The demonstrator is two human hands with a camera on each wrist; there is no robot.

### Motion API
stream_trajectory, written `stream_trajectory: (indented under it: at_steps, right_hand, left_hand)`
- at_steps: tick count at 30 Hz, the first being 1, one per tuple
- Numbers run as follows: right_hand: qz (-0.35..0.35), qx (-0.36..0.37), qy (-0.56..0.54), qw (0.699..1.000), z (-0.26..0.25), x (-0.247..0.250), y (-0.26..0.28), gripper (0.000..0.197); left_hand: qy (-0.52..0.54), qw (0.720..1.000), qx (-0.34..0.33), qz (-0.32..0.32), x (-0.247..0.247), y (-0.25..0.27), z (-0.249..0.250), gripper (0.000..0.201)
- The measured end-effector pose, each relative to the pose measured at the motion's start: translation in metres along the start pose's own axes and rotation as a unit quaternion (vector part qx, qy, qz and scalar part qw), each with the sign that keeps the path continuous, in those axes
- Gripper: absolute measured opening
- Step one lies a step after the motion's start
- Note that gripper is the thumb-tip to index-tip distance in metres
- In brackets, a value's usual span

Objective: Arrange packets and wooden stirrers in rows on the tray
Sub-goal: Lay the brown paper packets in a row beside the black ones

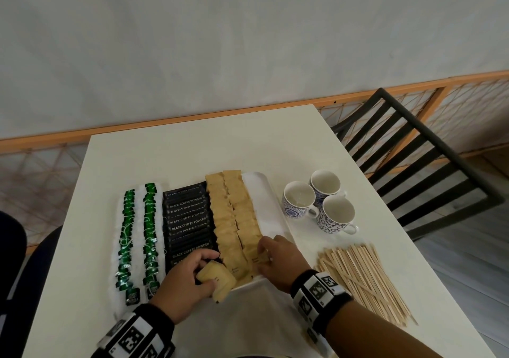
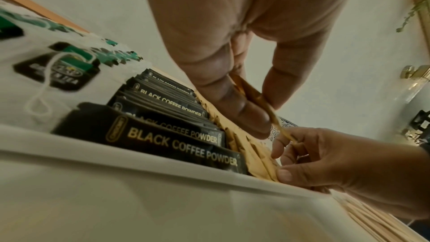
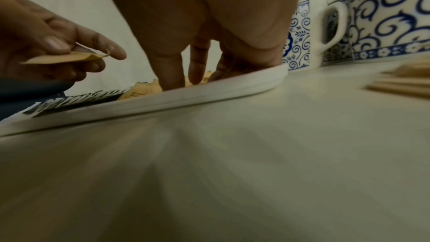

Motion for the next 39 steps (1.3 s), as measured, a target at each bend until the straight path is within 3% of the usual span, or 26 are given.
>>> stream_trajectory:
  at_steps: [14, 18, 20, 23, 25, 29, 32, 39]
  right_hand:
    - [0.015, -0.008, -0.019, 1.000, -0.002, 0.004, -0.007, 0.032]
    - [0.031, 0.014, -0.084, 0.996, -0.010, 0.017, 0.005, 0.019]
    - [-0.017, 0.020, -0.135, 0.991, -0.020, 0.018, 0.012, 0.020]
    - [-0.157, 0.018, -0.187, 0.970, -0.033, 0.003, 0.025, 0.021]
    - [-0.192, 0.031, -0.186, 0.963, -0.038, -0.002, 0.032, 0.017]
    - [-0.159, 0.067, -0.117, 0.978, -0.039, -0.001, 0.034, 0.022]
    - [-0.162, 0.066, -0.107, 0.979, -0.035, 0.000, 0.035, 0.026]
    - [-0.065, -0.035, -0.017, 0.997, 0.000, 0.021, 0.010, 0.038]
  left_hand:
    - [0.110, 0.993, 0.027, 0.017, -0.001, -0.004, 0.001, 0.050]
    - [0.135, 0.990, 0.034, 0.021, -0.003, -0.007, 0.003, 0.048]
    - [0.141, 0.989, 0.032, 0.016, -0.007, -0.008, 0.007, 0.047]
    - [0.149, 0.989, 0.026, 0.004, -0.016, -0.010, 0.014, 0.044]
    - [0.136, 0.991, 0.018, -0.002, -0.021, -0.011, 0.019, 0.041]
    - [0.057, 0.998, -0.010, -0.028, -0.026, -0.011, 0.030, 0.020]
    - [0.018, 1.000, 0.000, -0.019, -0.026, -0.012, 0.031, 0.019]
    - [-0.006, 0.999, 0.001, 0.038, -0.012, -0.011, 0.029, 0.014]
Point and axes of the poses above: each hand's wrist, its own y-axis away from the middle knuckle, its own x-axis out of the back of the hand, z = x × y, the point moved 8 cm from there along -y, towards the middle knuckle, and after that the axes turned 9 degrees about -x, right-handed, at the moved point
